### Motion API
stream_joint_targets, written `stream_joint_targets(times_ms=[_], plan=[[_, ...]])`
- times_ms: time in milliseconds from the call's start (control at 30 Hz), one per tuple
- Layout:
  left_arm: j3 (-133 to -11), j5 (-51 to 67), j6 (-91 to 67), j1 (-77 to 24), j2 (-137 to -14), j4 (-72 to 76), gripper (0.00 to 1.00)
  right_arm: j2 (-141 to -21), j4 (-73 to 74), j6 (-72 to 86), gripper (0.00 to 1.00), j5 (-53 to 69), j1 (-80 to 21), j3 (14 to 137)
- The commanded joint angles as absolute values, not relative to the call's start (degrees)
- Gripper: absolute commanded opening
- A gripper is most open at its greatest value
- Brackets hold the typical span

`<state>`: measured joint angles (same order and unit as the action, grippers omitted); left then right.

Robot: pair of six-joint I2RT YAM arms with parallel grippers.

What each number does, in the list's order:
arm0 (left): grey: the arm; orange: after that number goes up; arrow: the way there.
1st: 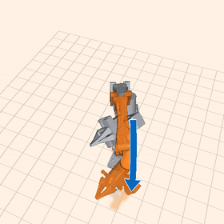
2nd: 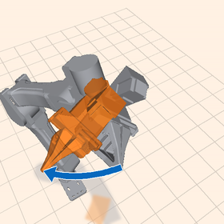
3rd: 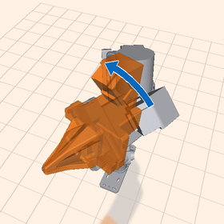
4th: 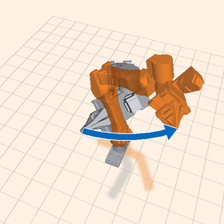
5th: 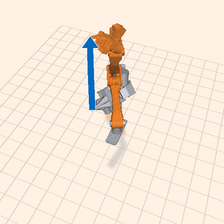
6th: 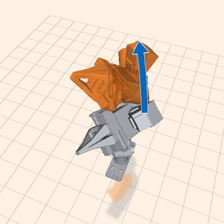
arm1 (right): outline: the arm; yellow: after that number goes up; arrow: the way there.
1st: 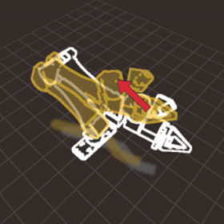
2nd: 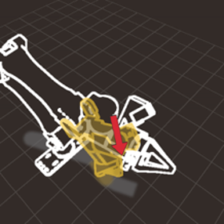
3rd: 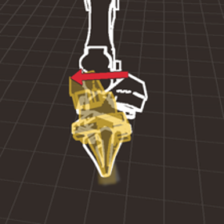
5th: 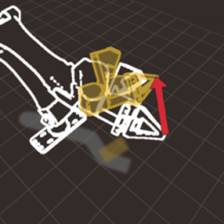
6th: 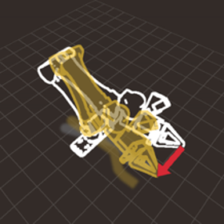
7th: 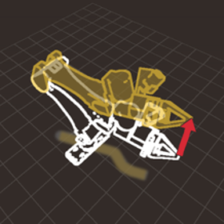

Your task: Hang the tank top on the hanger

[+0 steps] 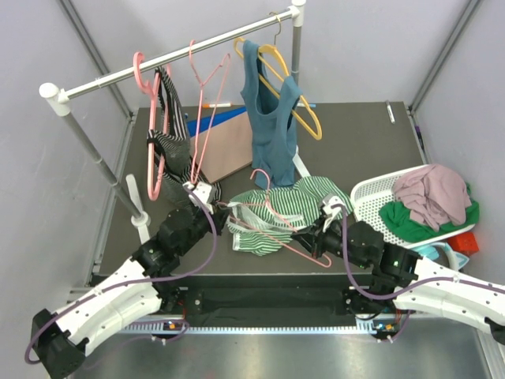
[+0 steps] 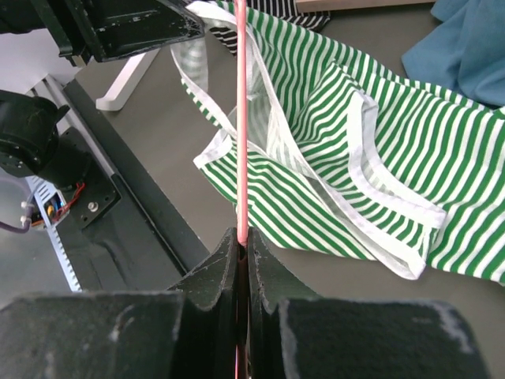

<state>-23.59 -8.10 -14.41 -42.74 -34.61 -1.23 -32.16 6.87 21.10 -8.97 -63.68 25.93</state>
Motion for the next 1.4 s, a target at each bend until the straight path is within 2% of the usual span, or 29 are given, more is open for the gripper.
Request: stream_joint_targets(times_ms=[0, 67, 133, 200, 300, 333, 400, 700, 1367], plan=[[-26.4, -4.3, -14.5, -42.6, -37.1, 6.4, 0.17, -32.5, -2.0, 22.7, 0.00, -7.4, -63.6, 25.1], [-26.6, -4.1, -14.5, -42.6, -38.6, 6.8, 0.20, -32.5, -3.3, 23.1, 0.00, -7.2, -63.6, 24.6], [-27.2, -4.3, -13.8, -42.6, -39.2, 6.1, 0.28, -32.2, -3.7, 23.1, 0.00, -7.3, -63.6, 24.3], [-27.9, -5.0, -13.5, -42.7, -39.1, 4.9, 0.52, -31.7, -4.0, 23.3, 0.00, -7.4, -63.6, 24.2], [-28.3, -6.9, -13.0, -42.6, -37.3, 3.2, 0.78, -31.1, -4.1, 23.6, 0.00, -7.5, -63.6, 23.7], [-28.3, -6.9, -12.7, -42.6, -36.6, 3.1, 0.85, -30.9, -4.4, 23.5, 0.00, -7.4, -63.6, 23.5], [-28.0, -5.7, -12.5, -42.6, -34.7, 3.6, 0.91, -30.9, -4.7, 23.5, 0.00, -6.9, -63.6, 23.1], [-26.2, 6.9, -13.3, -42.6, -35.9, 13.4, 0.93, -32.9, -11.6, 24.4, 0.00, -5.1, -63.6, 20.3], [-25.8, 10.6, -16.9, -42.7, -44.2, 25.7, 0.93, -38.1, -19.0, 25.8, 0.00, -2.2, -63.6, 18.4]])
